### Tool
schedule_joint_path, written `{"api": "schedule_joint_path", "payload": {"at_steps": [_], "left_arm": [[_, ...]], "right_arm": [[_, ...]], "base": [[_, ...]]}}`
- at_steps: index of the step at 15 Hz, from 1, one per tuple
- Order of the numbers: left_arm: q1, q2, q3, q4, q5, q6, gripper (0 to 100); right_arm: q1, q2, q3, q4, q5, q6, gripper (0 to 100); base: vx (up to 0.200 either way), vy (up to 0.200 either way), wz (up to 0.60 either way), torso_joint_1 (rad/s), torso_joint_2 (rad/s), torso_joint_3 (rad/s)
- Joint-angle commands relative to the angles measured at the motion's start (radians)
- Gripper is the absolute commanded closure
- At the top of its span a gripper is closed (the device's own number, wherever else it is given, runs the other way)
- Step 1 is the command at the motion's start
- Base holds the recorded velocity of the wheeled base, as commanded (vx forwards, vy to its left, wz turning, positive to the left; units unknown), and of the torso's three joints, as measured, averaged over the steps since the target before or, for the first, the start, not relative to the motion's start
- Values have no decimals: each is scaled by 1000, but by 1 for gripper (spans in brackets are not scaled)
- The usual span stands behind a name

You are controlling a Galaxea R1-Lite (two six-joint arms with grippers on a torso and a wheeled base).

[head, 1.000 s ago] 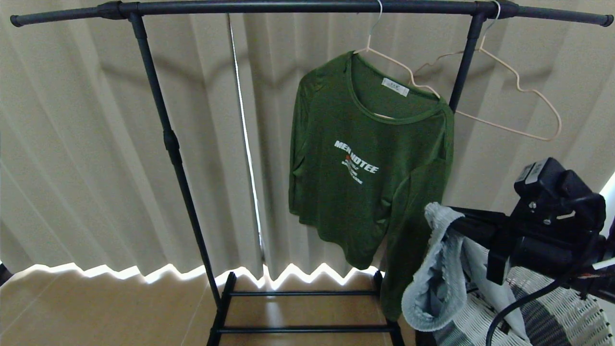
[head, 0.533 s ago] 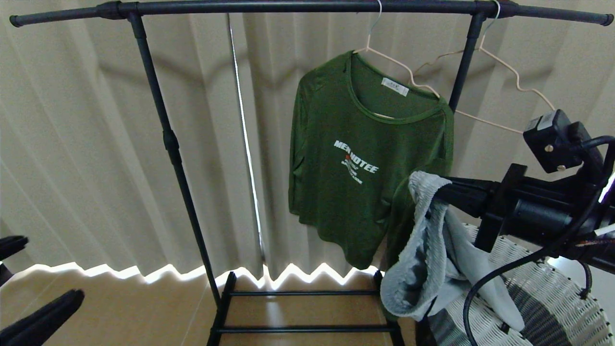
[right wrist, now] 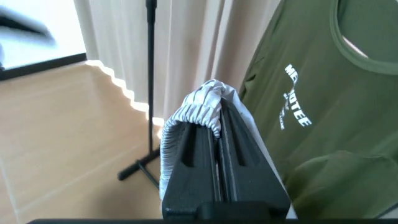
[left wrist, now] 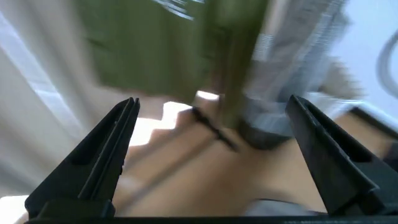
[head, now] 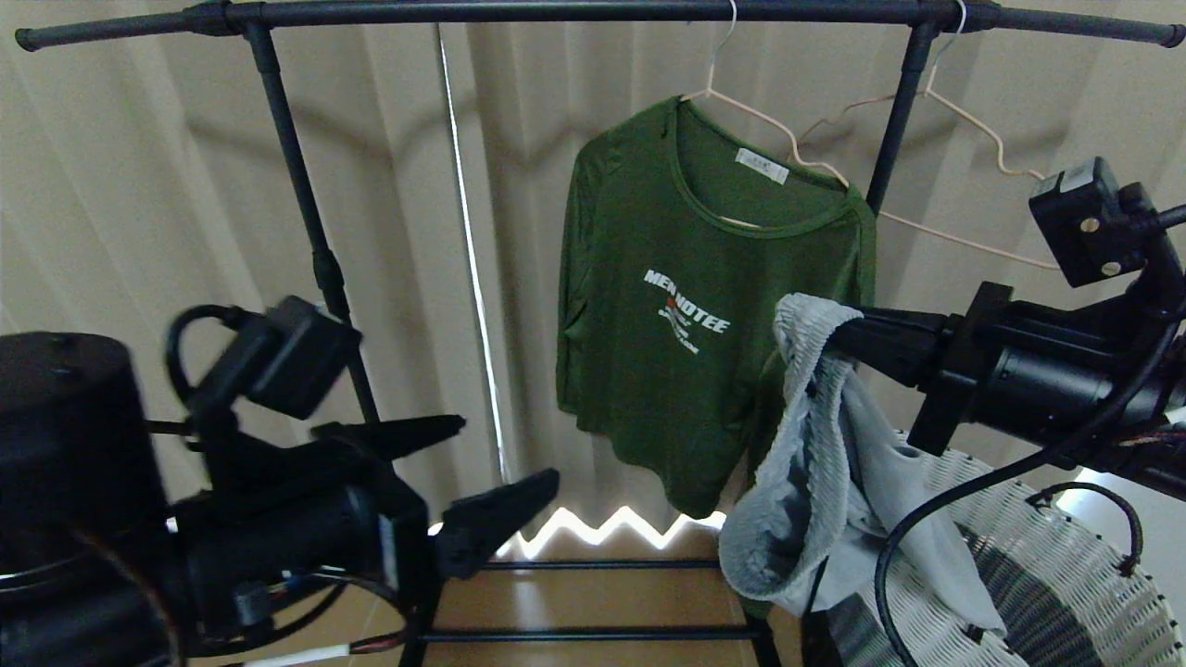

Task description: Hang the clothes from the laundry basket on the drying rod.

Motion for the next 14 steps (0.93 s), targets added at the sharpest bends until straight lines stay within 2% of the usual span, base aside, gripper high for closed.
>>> {"api": "schedule_joint_path", "payload": {"at_steps": [1, 3, 5, 7, 13, 14], "left_arm": [[-128, 305, -11, -171, 52, -135, 0], [-162, 443, -11, -274, 139, -156, 0], [-185, 518, -23, -346, 155, -165, 0], [-209, 582, -77, -417, 156, -215, 0], [-211, 697, -180, -463, 214, -262, 0], [-220, 699, -184, -463, 214, -262, 0]], "right_arm": [[5, -8, -7, 0, 1, 7, 100], [19, -24, -19, 0, 1, 29, 100], [26, -38, -31, 1, 1, 36, 100], [34, -50, -34, 1, 1, 42, 100], [49, -76, -36, 1, 2, 65, 100], [57, -90, -34, 3, 33, 65, 100]], "base": [[0, 0, 0, 0, 0, 0], [0, 0, 0, 0, 0, 0], [0, 0, 0, 0, 0, 0], [0, 0, 0, 0, 0, 0], [0, 0, 0, 0, 0, 0], [0, 0, 0, 0, 0, 0]]}}
